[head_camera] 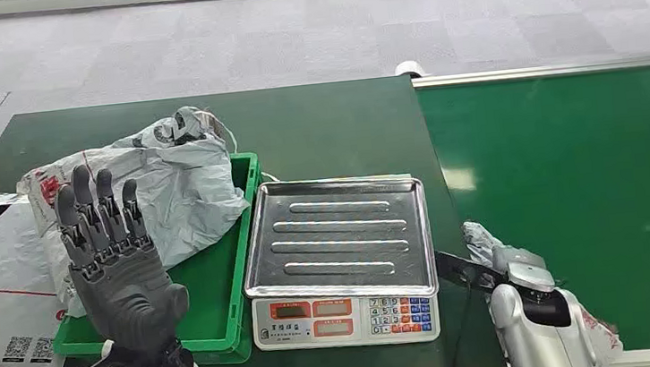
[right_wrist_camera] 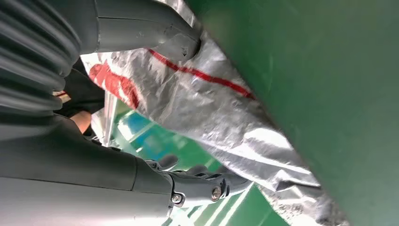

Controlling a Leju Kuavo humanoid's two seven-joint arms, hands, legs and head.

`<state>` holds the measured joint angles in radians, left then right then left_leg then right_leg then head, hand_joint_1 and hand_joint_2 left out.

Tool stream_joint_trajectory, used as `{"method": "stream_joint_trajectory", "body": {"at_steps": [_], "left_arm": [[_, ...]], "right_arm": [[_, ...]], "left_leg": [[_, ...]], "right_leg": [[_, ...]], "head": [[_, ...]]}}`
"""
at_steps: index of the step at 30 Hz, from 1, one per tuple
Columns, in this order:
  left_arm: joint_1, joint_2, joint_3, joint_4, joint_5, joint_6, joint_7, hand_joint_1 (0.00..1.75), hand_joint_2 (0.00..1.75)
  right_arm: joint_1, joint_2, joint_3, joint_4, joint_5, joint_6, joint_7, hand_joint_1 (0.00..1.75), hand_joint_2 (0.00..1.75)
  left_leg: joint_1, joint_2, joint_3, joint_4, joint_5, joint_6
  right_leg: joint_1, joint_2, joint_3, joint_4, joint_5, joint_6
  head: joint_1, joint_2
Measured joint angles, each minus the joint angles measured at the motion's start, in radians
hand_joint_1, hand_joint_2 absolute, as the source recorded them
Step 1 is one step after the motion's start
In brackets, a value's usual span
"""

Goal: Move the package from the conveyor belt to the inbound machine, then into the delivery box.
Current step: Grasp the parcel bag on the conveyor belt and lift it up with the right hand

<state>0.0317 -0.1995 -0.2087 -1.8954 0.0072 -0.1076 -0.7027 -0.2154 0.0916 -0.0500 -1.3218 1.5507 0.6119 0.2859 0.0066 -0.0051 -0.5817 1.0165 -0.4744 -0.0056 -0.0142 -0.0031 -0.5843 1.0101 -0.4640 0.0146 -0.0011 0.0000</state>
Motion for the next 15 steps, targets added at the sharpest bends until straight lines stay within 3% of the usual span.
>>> {"method": "stream_joint_trajectory", "body": {"at_steps": [15], "left_arm": [[-0.02, 0.0, 0.0, 0.012, 0.007, -0.001, 0.0, 0.0, 1.75]], "right_arm": [[-0.053, -0.014, 0.043, 0.174, -0.096, 0.0, -0.032, 0.0, 1.75]], "left_leg": [[0.004, 0.014, 0.006, 0.0, -0.003, -0.005]], "right_leg": [[0.004, 0.012, 0.0, 0.0, 0.001, -0.004]], "head": [[0.0, 0.0]]}}
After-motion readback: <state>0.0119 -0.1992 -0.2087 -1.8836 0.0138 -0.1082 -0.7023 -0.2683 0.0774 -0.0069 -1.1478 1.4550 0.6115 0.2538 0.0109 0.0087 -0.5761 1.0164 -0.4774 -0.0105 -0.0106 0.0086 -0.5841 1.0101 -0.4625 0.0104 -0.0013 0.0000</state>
